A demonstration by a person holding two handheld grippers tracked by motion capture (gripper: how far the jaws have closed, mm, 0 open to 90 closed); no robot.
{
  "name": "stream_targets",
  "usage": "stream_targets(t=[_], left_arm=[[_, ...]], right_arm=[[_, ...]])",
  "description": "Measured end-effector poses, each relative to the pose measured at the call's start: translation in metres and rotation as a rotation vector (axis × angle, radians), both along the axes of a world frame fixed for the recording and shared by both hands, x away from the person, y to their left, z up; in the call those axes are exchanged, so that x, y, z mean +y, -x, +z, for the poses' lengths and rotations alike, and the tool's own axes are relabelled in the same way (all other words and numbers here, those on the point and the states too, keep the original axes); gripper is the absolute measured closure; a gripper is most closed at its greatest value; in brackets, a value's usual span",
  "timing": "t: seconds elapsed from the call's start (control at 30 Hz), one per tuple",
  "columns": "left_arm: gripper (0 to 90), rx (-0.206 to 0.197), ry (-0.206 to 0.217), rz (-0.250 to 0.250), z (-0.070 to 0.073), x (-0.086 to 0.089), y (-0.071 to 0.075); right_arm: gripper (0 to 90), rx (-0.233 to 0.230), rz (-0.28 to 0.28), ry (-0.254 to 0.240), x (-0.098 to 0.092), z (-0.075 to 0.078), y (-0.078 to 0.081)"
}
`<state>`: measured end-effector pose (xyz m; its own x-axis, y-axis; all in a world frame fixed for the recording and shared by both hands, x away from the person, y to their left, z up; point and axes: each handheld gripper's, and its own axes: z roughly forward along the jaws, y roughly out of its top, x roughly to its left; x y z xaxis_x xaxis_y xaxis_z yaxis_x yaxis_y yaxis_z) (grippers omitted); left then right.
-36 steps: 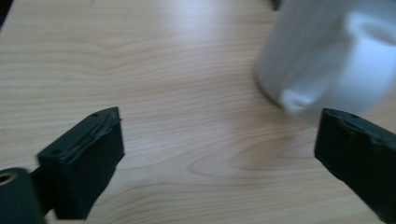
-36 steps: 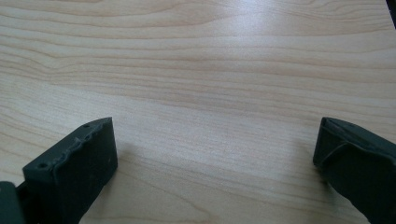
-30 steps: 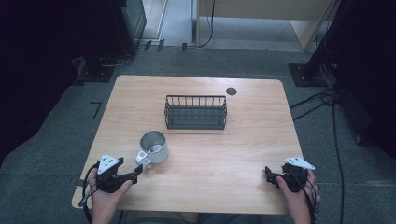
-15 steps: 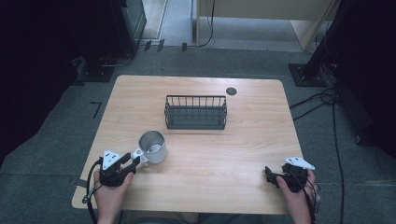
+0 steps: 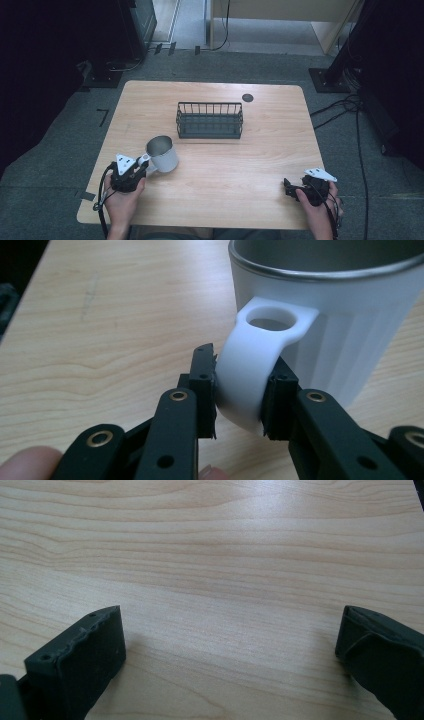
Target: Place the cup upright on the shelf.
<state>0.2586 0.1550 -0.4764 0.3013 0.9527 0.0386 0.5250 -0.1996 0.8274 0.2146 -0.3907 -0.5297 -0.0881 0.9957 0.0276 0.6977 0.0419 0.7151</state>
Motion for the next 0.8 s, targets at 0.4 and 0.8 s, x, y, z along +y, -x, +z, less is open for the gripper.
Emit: stream_targets(t=[0.4,0.8], left_arm=[[75.2,-0.095,-0.057,-0.079,0.01,-0.014,-0.002],[70.3,-0.048,0.002,-0.102,0.001,-0.007,0.005]], right_arm=[[0.0,0.0,0.0,0.0,0.0,0.0,0.0],[0.0,0.0,0.0,0.0,0.0,0.0,0.0]])
